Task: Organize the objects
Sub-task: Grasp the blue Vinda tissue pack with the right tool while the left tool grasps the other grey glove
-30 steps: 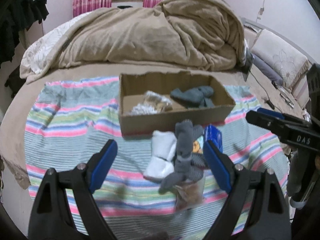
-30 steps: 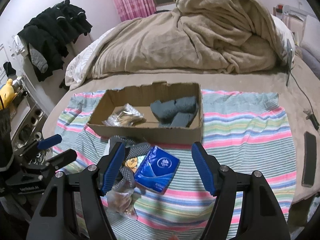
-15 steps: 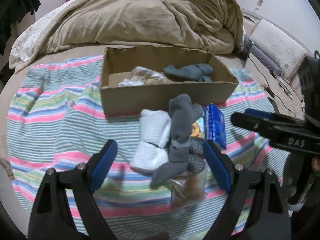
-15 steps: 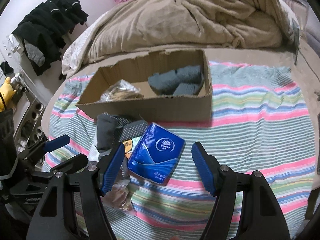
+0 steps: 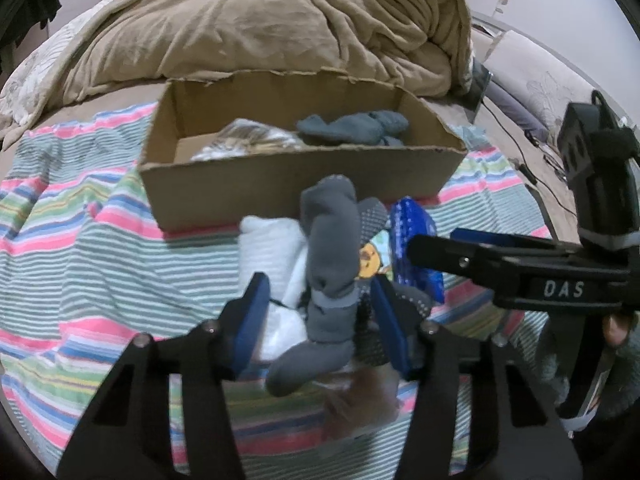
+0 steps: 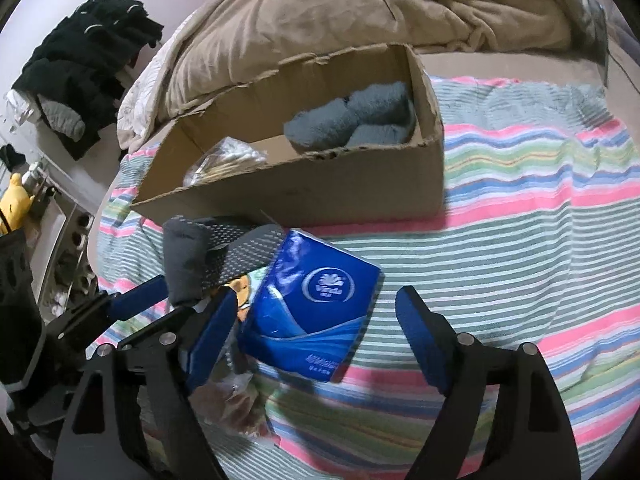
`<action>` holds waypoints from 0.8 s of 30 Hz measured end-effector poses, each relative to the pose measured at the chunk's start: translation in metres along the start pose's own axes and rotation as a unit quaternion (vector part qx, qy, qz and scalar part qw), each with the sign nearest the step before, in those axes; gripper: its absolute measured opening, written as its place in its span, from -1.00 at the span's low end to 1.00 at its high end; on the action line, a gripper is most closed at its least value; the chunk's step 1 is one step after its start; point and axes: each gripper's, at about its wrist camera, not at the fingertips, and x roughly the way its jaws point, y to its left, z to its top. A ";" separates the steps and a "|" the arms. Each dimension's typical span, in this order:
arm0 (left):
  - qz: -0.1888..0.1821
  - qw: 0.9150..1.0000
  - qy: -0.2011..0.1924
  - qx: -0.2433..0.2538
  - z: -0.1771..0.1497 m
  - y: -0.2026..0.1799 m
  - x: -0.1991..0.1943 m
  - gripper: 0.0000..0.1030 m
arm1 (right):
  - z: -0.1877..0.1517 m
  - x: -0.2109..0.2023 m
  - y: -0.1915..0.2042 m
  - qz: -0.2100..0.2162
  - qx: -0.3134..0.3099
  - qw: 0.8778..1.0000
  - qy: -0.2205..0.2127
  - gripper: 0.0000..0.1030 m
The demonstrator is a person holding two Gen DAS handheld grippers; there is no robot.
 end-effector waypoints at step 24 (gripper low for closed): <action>-0.031 0.999 -0.023 0.010 0.008 -0.010 -0.010 -0.58 | 0.001 -0.024 -0.007 0.007 -0.013 1.000 -0.024 0.15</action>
